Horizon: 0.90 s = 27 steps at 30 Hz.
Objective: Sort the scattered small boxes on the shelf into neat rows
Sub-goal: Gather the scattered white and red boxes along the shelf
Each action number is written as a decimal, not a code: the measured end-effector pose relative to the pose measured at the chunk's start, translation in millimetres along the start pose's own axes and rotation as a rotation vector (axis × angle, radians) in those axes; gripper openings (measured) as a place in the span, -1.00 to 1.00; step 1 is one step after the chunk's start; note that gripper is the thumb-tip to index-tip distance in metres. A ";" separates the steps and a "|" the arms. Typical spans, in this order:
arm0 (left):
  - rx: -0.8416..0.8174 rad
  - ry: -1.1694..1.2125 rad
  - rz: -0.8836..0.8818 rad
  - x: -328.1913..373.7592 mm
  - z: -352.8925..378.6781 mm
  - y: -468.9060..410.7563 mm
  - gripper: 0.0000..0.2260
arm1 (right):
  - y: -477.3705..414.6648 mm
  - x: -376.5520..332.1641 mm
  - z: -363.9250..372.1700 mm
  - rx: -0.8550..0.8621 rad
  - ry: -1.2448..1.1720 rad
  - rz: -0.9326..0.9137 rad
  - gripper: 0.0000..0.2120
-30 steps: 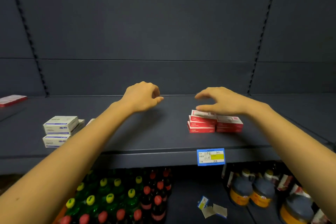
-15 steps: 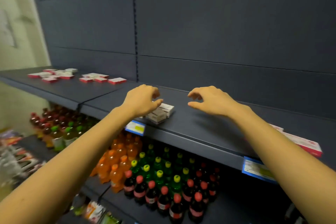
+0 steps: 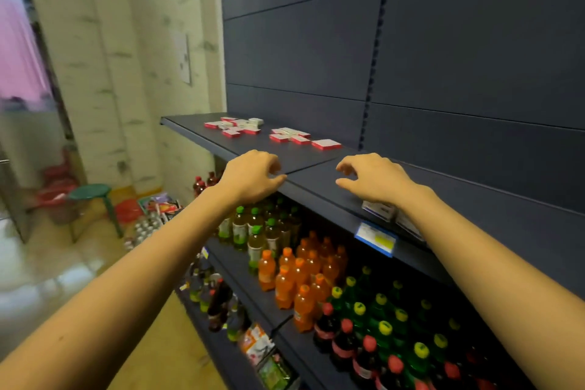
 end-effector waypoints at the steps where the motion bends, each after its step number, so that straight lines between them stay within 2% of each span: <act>1: -0.001 -0.001 0.000 -12.8 -0.7 -2.7 -0.68 | -10.5 -9.2 5.0 -0.005 0.001 -0.002 -0.64; 7: -0.028 -0.021 0.045 -90.4 0.1 -26.3 -0.68 | -71.5 -56.7 43.6 -0.029 -0.010 0.025 -0.66; 15: -0.044 0.103 0.061 -175.1 20.0 -69.2 -0.69 | -143.6 -97.6 83.8 -0.042 -0.008 0.098 -0.65; 27: -0.083 0.162 0.122 -240.0 80.3 -175.5 -0.69 | -252.5 -80.5 126.7 -0.065 -0.010 0.209 -0.65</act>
Point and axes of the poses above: each hand's wrist, its own y-axis away from the middle knuckle, its own z-axis out of the palm, x = y × z, the point moved 2 cm from there along -y, towards the middle knuckle, and after that the axes turned 5 degrees about x, right-handed, at the moved point
